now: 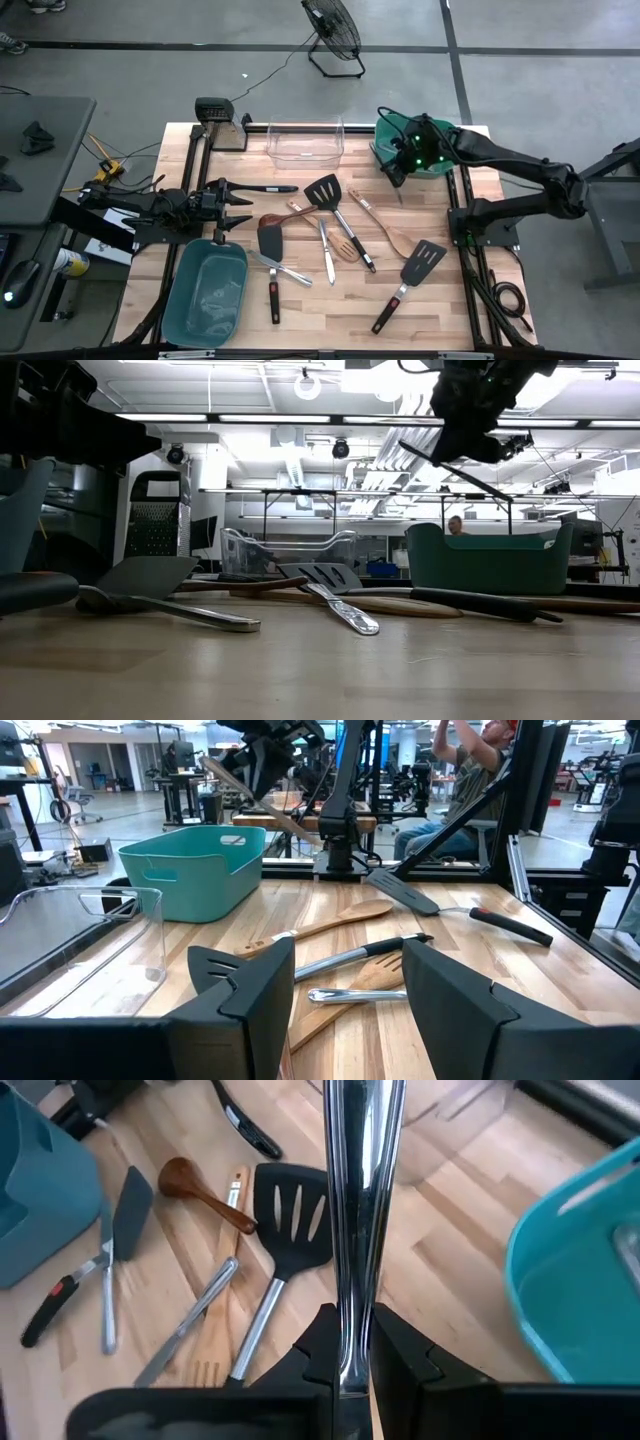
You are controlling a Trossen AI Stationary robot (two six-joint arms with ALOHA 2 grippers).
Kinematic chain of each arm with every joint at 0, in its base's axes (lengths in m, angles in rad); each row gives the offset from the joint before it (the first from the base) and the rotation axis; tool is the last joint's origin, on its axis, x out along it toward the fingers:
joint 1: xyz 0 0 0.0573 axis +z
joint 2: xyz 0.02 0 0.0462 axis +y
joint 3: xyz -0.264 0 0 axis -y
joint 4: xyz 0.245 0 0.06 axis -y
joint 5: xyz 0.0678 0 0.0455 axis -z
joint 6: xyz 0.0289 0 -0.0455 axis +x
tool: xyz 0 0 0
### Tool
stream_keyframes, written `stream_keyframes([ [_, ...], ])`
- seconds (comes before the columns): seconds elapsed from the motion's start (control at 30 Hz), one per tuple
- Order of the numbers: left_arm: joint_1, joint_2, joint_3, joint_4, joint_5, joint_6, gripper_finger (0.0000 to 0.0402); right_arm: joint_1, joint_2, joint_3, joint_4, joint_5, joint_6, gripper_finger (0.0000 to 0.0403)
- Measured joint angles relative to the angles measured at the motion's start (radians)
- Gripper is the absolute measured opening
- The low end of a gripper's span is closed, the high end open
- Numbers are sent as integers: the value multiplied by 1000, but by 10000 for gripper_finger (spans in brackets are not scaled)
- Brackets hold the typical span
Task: Pick & Place Kitchen Items
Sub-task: Put the right dinner knife into the green bin
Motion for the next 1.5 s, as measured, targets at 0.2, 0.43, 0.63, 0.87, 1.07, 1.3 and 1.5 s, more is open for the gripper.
stream_keyframes([
  [0.2,0,0,0,0,0,0,184,-61,0,8,-1,-9,-127,26],
  [0.43,0,0,0,0,0,0,184,-97,-17,8,0,57,-304,26],
  [0.63,0,0,0,0,0,0,184,-125,-59,8,1,220,-413,26],
  [0.87,0,0,0,0,0,0,184,-150,-71,8,1,375,-456,26],
  [1.07,0,0,0,0,0,0,184,-183,-46,8,-14,480,-460,26],
  [1.3,0,0,0,0,0,0,184,-227,21,8,-53,543,-482,26],
  [1.5,0,0,0,0,0,0,184,-260,103,8,-53,537,-502,26],
])
